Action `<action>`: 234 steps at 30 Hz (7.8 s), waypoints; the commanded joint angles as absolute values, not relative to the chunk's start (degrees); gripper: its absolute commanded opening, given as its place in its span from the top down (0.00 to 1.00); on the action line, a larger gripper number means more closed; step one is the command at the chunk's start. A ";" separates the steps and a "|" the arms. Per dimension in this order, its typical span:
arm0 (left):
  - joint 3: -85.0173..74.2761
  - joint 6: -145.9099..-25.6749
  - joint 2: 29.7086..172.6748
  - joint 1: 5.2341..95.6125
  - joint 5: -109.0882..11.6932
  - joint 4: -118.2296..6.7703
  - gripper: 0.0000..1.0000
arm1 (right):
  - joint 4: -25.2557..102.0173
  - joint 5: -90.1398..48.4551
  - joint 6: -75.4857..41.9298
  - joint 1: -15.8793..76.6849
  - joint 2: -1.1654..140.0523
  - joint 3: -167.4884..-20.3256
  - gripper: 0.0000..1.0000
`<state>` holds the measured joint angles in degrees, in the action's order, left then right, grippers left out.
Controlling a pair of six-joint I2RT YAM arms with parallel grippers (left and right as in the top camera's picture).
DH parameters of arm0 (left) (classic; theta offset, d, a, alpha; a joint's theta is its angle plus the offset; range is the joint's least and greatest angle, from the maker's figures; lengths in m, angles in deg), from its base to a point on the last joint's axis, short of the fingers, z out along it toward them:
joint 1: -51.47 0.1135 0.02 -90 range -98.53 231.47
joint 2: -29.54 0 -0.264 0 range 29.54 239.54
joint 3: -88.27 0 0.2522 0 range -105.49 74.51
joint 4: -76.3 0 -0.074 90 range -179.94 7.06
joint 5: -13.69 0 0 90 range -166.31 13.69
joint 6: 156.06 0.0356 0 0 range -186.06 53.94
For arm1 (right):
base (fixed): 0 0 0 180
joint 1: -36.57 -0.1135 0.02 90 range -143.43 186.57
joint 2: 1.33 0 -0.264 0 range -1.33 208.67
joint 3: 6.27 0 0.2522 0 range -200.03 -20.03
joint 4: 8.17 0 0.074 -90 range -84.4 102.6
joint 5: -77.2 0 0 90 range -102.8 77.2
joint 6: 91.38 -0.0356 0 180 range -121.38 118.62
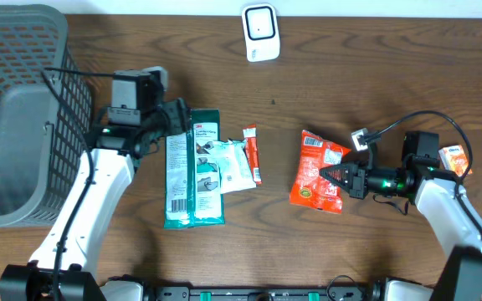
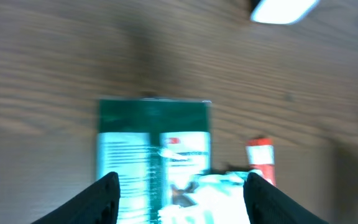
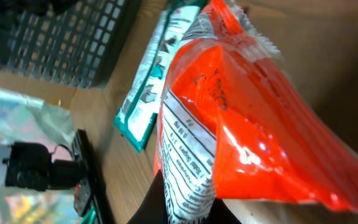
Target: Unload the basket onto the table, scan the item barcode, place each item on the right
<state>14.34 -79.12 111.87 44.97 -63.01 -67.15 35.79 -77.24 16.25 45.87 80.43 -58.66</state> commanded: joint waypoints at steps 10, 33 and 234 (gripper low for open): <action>13.51 -78.33 111.58 48.18 -69.51 -65.73 0.16 | 40.25 -67.45 13.65 35.38 73.56 -70.75 0.99; 13.51 -78.33 111.58 48.18 -69.51 -65.73 0.15 | 56.60 -47.19 13.67 29.71 73.56 -79.49 0.99; 13.51 -78.33 111.58 48.18 -69.51 -65.73 0.14 | 65.14 -7.70 18.06 51.64 112.25 -105.41 0.18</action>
